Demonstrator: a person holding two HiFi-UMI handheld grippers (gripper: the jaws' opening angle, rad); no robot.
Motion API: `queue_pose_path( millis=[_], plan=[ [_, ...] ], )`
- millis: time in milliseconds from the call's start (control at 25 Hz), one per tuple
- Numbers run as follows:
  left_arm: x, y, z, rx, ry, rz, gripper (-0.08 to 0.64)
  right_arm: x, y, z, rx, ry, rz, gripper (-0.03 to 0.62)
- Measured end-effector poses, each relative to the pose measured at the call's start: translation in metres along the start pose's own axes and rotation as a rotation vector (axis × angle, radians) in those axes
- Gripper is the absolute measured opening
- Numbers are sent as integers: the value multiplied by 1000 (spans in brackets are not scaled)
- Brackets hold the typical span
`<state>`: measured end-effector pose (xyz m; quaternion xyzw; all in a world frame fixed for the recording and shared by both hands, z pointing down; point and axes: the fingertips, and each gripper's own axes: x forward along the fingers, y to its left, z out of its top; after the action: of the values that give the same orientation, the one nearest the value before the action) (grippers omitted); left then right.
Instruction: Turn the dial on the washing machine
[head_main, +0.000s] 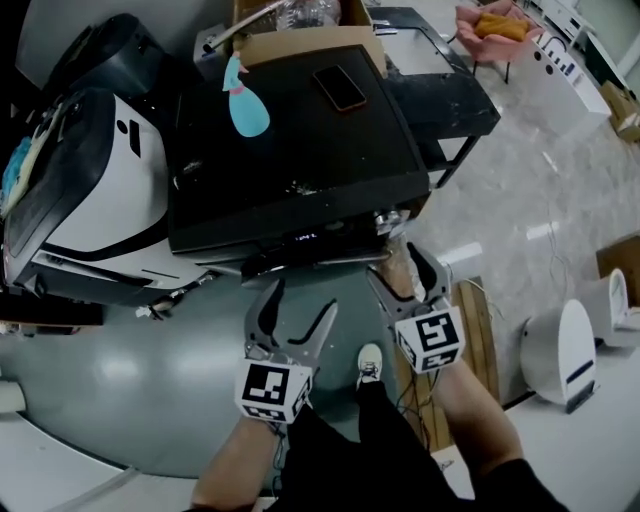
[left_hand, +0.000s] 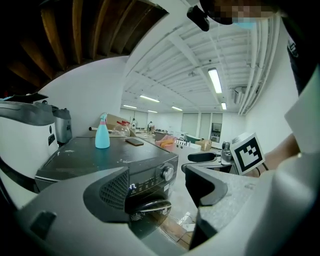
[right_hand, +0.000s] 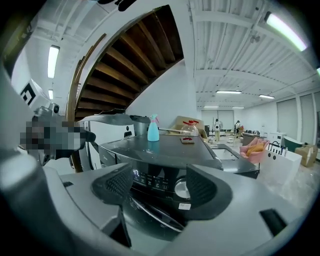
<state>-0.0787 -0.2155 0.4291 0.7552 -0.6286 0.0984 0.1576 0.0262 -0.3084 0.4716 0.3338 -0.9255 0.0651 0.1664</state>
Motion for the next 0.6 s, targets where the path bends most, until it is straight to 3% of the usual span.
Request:
queue_pose_path(
  millis=[600],
  plan=[
    [48, -11, -39, -41, 63, 57, 333, 71, -53, -57, -93, 32, 17, 316]
  ],
)
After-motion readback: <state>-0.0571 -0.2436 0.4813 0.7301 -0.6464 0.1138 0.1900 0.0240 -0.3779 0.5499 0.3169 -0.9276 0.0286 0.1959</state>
